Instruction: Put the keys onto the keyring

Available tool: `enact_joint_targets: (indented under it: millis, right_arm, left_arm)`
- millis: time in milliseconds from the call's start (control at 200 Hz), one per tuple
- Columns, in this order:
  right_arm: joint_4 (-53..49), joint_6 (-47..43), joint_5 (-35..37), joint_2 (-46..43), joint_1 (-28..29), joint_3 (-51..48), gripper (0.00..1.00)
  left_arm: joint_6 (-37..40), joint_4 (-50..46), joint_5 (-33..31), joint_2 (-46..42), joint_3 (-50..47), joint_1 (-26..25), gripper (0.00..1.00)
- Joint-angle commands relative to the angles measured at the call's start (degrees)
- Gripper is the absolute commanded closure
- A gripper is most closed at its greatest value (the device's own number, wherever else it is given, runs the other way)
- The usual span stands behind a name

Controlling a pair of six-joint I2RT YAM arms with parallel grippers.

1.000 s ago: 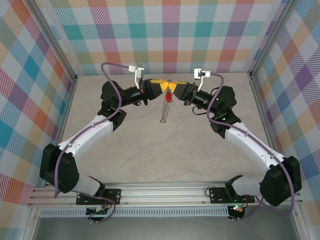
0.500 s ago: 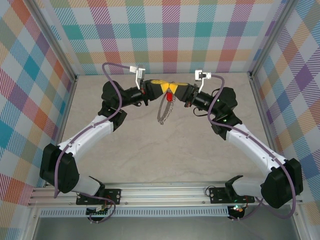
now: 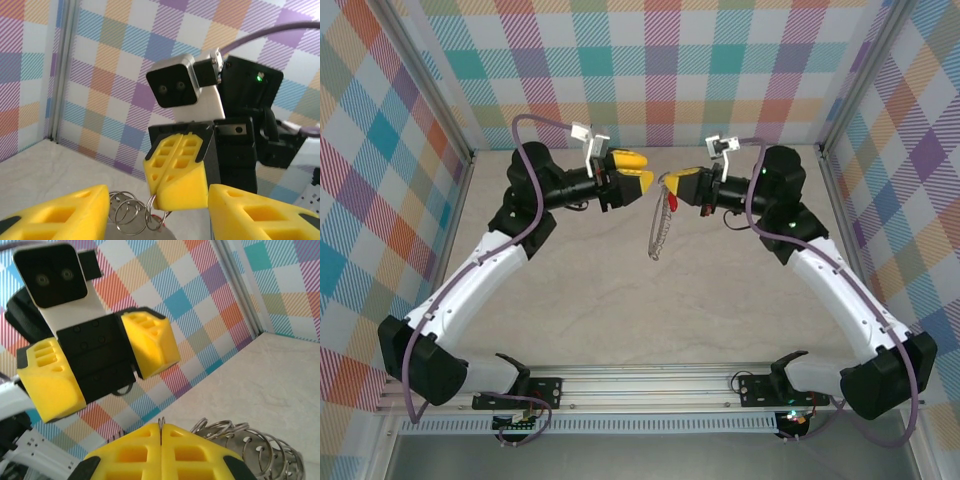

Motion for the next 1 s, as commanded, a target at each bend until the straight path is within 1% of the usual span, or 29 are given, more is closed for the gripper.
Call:
enact_joint_targets:
  millis: [0, 70, 235, 280, 315, 340, 430, 675, 995]
  right_arm:
    - [-11.31, -10.22, -5.43, -0.41, -1.16, 4.76, 1.0]
    - [-14.02, -12.38, -7.8, 0.09, -2.17, 6.34, 1.0]
    - [-15.31, -13.37, -12.12, 1.39, -4.21, 7.76, 1.0]
    - [-15.34, -13.33, -12.62, 1.9, -4.4, 7.98, 1.0]
    - [-15.19, -13.24, -12.95, 2.18, -4.41, 7.95, 1.0]
    - [-15.02, -13.11, -13.0, 2.43, -4.5, 7.95, 1.0]
    - [-13.38, -11.96, -13.01, 3.05, -4.56, 7.47, 1.0]
    - [-8.8, -9.01, -13.03, 4.01, -4.5, 6.1, 1.0]
    - [-6.65, -7.26, -13.92, 4.45, -4.54, 5.49, 1.0]
  left_arm:
    - [9.61, -12.89, 4.07, 0.7, 4.51, 0.99, 0.45]
    - [11.95, -16.62, 6.46, 1.95, 6.83, 1.4, 0.45]
    - [16.35, -24.81, 12.47, 5.58, 12.64, 1.77, 0.63]
    - [16.94, -26.28, 14.55, 6.56, 13.96, 1.73, 0.65]
    - [17.39, -26.68, 15.58, 7.31, 14.84, 1.71, 0.66]
    - [17.56, -28.99, 16.09, 7.73, 15.33, 1.72, 0.66]
    - [17.72, -29.72, 17.54, 8.77, 16.17, 1.61, 0.66]
    - [17.5, -29.51, 17.97, 10.39, 16.53, 1.19, 0.67]
    - [15.95, -27.7, 17.7, 10.92, 16.35, 1.09, 0.67]
